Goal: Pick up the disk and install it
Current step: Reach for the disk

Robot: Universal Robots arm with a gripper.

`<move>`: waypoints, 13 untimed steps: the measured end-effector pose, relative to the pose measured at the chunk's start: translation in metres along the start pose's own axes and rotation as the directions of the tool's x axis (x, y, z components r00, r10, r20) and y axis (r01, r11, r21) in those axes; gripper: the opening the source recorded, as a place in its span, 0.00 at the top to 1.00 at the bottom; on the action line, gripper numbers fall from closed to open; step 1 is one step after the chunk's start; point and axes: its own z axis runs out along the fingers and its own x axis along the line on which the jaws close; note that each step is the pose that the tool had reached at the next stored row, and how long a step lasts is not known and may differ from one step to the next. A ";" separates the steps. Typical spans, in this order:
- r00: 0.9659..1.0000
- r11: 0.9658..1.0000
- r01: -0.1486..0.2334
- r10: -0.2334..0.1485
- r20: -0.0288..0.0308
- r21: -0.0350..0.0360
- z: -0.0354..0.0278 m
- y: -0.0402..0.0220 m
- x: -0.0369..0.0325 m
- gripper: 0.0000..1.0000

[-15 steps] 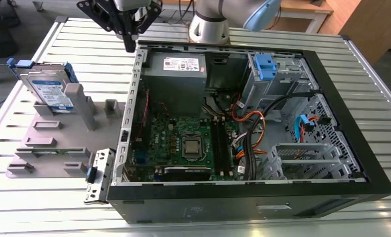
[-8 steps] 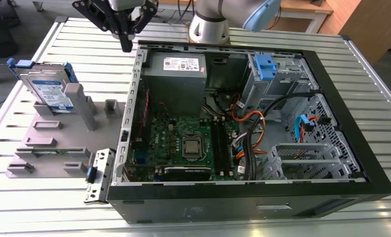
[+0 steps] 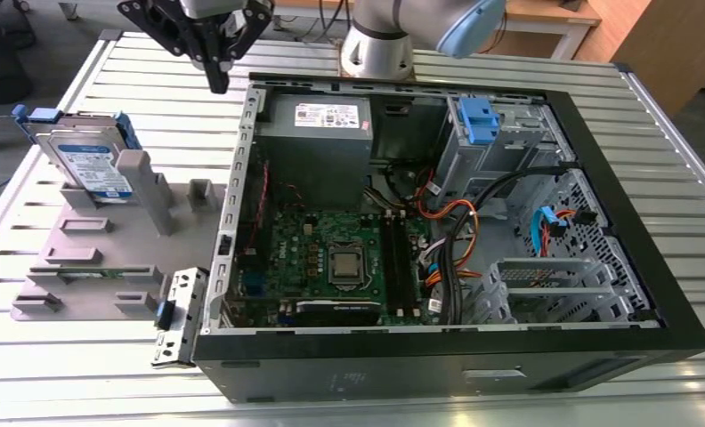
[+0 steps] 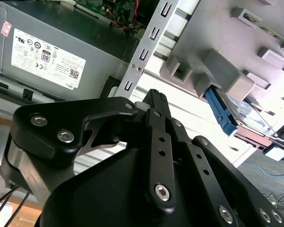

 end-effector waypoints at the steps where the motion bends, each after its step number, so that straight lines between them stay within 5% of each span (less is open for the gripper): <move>1: 1.000 1.000 0.000 0.000 0.000 0.000 -0.0001 -0.0001 0.0013 0.89; 13: 1.000 1.000 0.000 0.000 0.003 0.000 -0.0007 -0.0016 0.0210 0.89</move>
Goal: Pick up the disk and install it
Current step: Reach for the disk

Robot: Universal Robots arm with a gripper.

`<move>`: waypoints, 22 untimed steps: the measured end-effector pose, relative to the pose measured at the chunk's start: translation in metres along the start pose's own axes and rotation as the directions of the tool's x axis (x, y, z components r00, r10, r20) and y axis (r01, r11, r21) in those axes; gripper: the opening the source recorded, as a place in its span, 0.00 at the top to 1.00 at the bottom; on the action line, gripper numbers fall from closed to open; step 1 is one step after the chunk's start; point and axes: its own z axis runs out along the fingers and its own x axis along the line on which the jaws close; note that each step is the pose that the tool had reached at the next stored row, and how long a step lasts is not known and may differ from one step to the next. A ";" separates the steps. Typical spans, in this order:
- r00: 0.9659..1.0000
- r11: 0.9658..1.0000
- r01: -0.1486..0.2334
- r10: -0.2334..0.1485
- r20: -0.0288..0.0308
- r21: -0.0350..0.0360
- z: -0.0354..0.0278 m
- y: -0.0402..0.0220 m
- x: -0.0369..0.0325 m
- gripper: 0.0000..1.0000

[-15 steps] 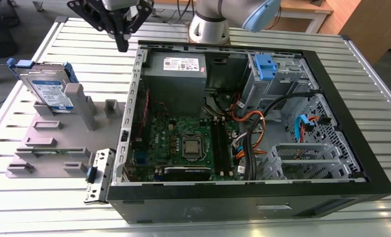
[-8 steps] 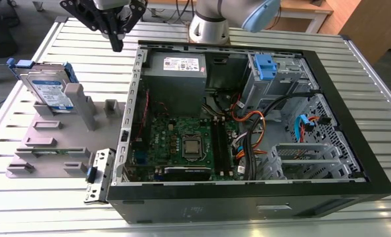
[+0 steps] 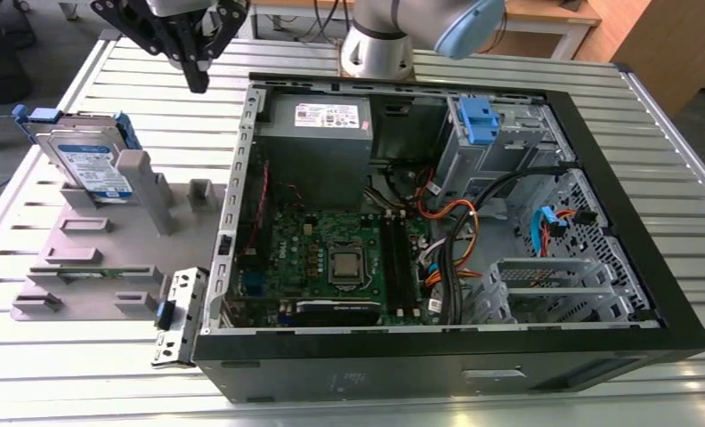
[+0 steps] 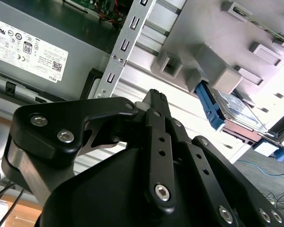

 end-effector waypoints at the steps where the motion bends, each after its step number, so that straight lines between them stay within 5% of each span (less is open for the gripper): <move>1: 1.000 1.000 0.000 0.000 0.000 0.000 -0.0001 -0.0001 0.0017 0.89; 8: 1.000 1.000 0.000 0.000 0.001 0.000 -0.0005 -0.0008 0.0115 0.89; 22: 1.000 1.000 0.000 0.000 0.001 0.000 -0.0005 -0.0009 0.0125 0.89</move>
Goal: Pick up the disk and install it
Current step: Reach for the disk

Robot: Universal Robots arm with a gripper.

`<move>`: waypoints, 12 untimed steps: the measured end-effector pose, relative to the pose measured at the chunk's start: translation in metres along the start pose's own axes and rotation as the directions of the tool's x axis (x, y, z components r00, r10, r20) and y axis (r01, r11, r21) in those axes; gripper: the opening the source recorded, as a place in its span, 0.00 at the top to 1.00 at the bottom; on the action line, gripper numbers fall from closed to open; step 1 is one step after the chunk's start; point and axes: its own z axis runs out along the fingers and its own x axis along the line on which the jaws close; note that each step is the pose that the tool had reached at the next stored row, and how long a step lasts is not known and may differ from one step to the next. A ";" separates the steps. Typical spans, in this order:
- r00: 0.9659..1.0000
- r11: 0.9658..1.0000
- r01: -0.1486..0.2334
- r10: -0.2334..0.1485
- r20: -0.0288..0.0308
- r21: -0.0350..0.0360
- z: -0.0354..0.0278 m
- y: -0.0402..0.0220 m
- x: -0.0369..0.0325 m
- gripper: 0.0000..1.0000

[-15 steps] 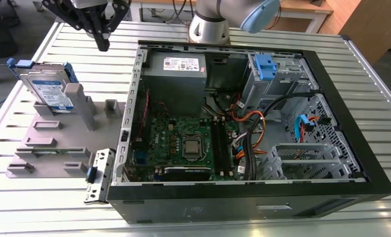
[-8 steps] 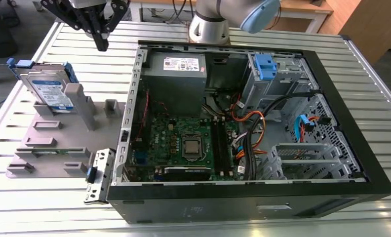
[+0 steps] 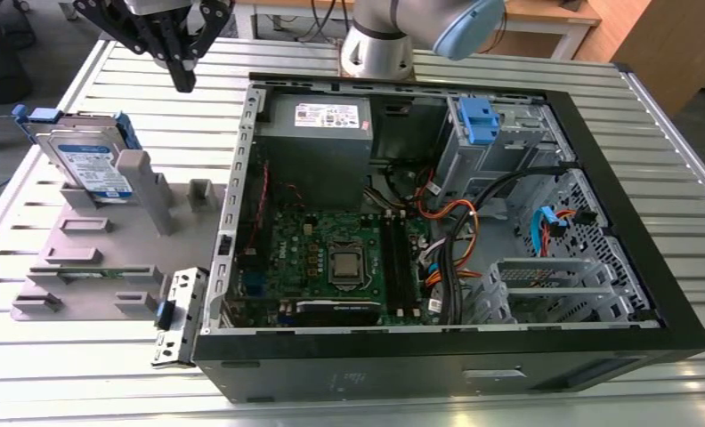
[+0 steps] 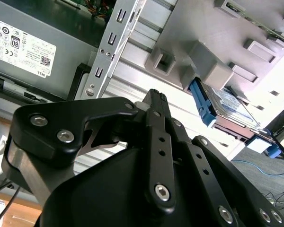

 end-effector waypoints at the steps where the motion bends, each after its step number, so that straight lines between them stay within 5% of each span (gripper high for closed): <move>1: 1.000 1.000 0.000 0.000 0.000 0.000 0.0000 0.0000 0.0003 0.89; 12: 1.000 1.000 0.000 0.000 0.000 0.000 -0.0006 -0.0010 0.0134 0.89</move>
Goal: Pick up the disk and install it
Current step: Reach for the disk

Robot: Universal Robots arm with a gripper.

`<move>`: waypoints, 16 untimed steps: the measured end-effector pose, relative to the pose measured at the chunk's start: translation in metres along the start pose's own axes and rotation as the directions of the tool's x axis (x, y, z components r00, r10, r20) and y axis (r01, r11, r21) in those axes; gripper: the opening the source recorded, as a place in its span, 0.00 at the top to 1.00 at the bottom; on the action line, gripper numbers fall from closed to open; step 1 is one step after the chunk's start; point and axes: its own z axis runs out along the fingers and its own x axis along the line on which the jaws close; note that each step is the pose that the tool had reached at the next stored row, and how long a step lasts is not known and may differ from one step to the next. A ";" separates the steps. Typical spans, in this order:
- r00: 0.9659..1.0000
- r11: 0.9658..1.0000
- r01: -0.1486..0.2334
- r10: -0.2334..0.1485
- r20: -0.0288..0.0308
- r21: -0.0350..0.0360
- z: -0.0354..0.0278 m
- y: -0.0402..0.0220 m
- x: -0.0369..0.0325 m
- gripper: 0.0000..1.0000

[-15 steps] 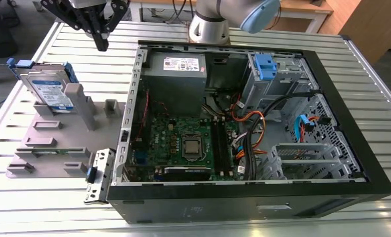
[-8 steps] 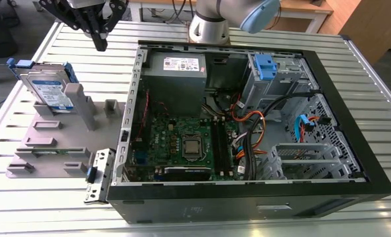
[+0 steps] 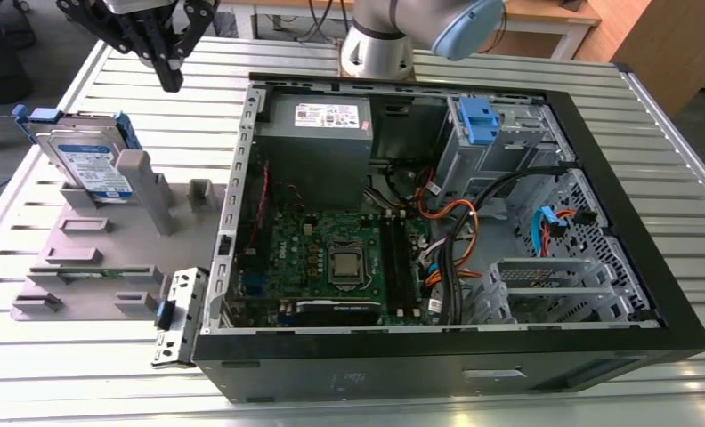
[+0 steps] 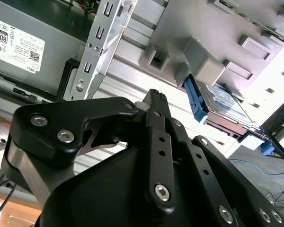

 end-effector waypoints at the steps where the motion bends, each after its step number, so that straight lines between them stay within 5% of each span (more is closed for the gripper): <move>1: 1.000 1.000 0.000 0.000 0.000 0.000 -0.0001 -0.0001 0.0015 0.89; 16: 1.000 1.000 0.000 0.000 0.000 0.000 -0.0005 -0.0022 0.0289 0.89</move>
